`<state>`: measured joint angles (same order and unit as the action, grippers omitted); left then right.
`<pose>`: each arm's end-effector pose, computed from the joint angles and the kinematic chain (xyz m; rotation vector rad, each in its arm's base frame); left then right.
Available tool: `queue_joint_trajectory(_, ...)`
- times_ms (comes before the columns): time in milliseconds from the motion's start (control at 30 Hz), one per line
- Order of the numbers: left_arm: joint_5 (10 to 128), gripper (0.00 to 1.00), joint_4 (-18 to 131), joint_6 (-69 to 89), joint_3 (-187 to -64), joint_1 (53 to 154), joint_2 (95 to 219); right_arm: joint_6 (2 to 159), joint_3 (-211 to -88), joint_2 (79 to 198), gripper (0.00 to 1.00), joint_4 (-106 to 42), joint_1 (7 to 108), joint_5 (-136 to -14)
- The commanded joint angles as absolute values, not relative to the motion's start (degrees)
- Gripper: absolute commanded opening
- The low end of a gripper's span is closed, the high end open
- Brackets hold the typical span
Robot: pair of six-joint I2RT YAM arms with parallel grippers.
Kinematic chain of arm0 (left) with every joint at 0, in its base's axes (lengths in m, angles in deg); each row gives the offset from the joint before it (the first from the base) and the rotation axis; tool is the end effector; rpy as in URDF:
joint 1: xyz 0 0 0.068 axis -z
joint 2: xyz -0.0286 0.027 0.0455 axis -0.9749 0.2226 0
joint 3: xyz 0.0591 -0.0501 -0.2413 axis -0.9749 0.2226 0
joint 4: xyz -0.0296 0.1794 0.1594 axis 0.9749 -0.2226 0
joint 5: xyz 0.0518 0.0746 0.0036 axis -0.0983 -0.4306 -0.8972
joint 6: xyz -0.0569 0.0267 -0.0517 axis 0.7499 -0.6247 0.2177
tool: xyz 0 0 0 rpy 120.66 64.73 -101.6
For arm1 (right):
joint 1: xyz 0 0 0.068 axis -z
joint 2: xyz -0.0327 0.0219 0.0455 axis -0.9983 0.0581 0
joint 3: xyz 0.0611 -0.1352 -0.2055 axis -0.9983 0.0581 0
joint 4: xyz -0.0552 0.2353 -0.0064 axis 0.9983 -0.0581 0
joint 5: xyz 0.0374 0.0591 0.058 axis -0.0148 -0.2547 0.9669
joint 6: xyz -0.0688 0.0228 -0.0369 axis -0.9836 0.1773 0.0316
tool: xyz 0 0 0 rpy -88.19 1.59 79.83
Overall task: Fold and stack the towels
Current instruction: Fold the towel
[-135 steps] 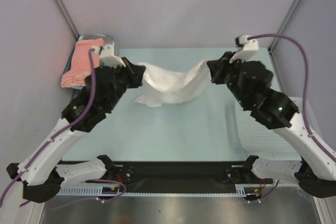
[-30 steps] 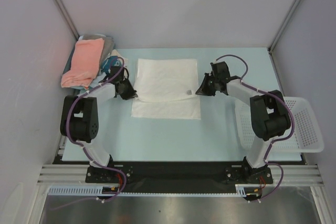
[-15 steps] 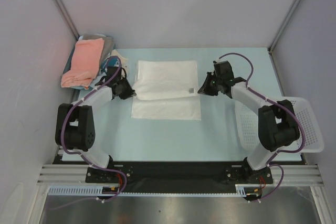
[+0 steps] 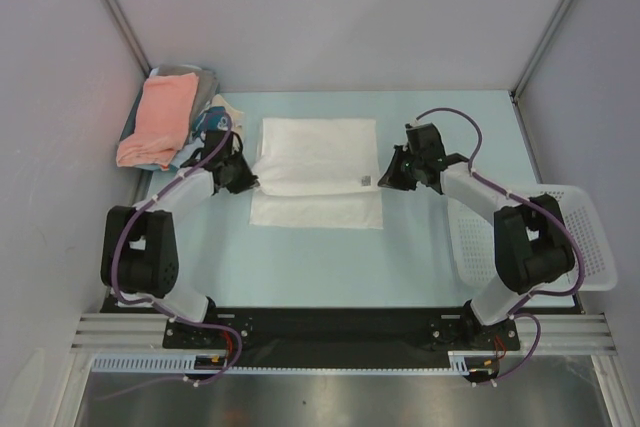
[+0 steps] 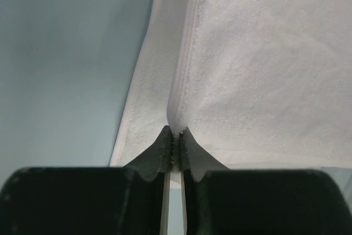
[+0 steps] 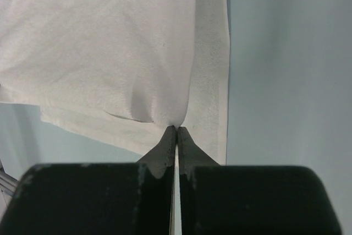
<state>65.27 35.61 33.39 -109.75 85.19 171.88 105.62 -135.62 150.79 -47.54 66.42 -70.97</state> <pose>0.3241 -0.0518 0.1682 -0.5445 2.4756 -0.4088 0.3254 0.1355 0.1841 0.1531 2.4888 0.6545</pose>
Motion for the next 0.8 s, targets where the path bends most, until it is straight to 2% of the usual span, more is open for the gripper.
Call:
queue_joint_trajectory(0, 63.64, 0.12, 34.71, 32.93, -111.25, 85.66, 167.12, 104.94, -134.53, 146.97, 0.0, -47.88, 66.02, -72.68)
queue_joint_trajectory(333, 63.46, 0.11, 34.53, 32.84, -108.35, 85.75, 164.13, 105.2, -134.27, 143.8, 0.0, -49.72, 64.44, -73.91)
queue_joint_trajectory(567, 63.81, 0.05, 36.02, 33.36, -105.01, 85.84, 161.93, 105.38, -132.6, 143.01, 0.0, -49.99, 62.85, -75.14)
queue_joint_trajectory(767, 63.9, 0.05, 37.43, 34.15, -102.2, 86.01, 160.96, 105.91, -129.88, 142.22, 0.0, -49.02, 61.71, -76.02)
